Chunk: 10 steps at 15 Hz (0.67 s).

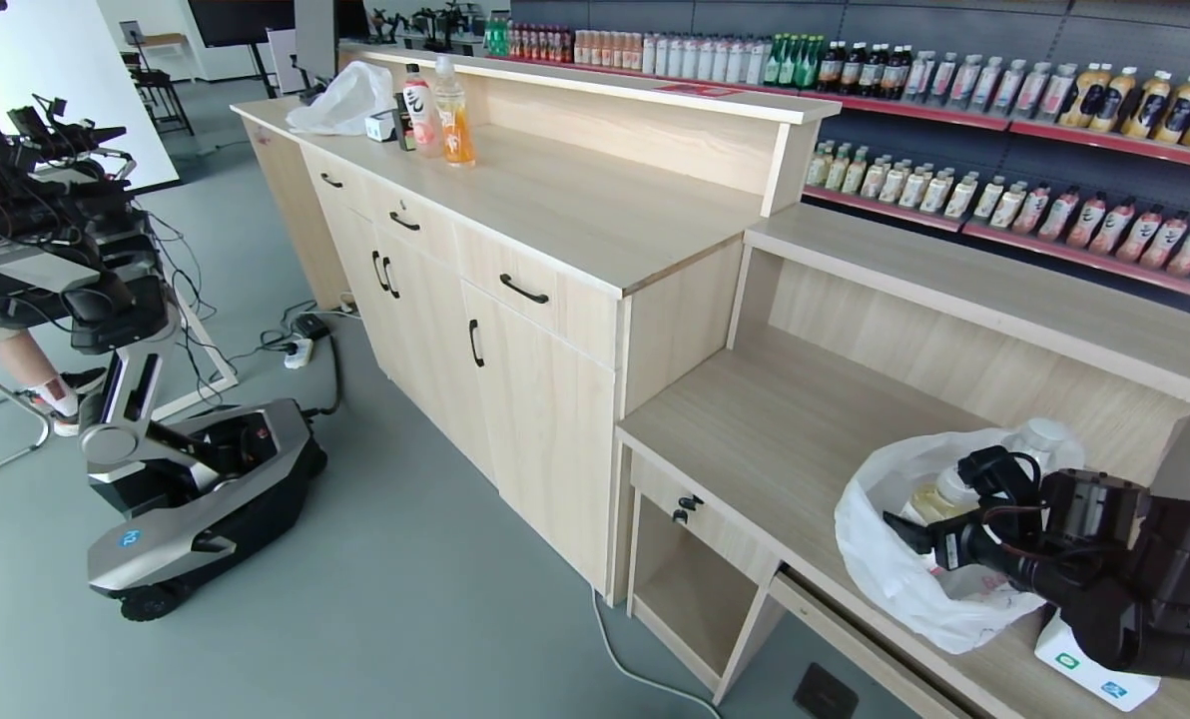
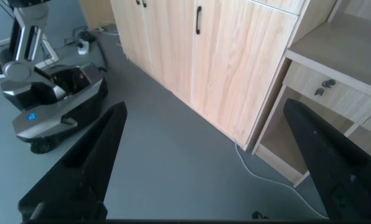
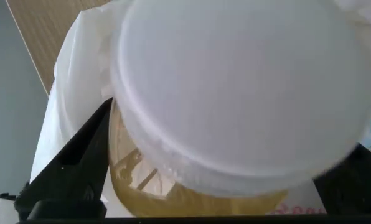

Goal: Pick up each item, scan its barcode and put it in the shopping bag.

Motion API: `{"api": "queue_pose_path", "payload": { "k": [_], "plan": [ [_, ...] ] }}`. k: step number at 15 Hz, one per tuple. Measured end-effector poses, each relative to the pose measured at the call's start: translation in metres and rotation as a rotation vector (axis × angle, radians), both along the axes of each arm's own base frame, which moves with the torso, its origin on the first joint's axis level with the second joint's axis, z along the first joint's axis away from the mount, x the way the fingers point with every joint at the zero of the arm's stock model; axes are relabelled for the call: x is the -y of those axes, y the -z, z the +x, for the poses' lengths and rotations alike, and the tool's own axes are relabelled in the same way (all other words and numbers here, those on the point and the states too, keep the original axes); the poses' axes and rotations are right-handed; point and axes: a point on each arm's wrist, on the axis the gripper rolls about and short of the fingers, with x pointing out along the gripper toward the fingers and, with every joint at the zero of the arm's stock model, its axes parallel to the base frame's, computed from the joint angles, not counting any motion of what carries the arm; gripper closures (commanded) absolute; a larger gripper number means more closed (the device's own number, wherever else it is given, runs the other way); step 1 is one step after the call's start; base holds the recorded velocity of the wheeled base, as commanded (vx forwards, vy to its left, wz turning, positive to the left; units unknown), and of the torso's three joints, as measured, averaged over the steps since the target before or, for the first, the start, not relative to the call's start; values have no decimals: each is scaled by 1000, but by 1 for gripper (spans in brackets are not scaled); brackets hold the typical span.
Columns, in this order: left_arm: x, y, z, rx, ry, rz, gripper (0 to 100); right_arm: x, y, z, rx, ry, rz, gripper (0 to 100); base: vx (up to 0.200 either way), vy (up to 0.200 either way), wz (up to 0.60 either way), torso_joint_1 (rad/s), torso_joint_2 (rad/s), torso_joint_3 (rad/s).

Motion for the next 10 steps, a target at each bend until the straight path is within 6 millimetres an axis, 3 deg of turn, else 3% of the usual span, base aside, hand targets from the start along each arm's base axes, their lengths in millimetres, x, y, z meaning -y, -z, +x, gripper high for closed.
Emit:
{"api": "queue_pose_path", "payload": {
  "k": [5,10],
  "plan": [
    [0,0,0,0,0,0,0,6,-64,-9,111,20,-40,0,0,0,0,0,0,0],
    [0,0,0,0,0,0,0,33,-124,-52,150,94,-202,0,0,0,0,0,0,0]
  ]
}}
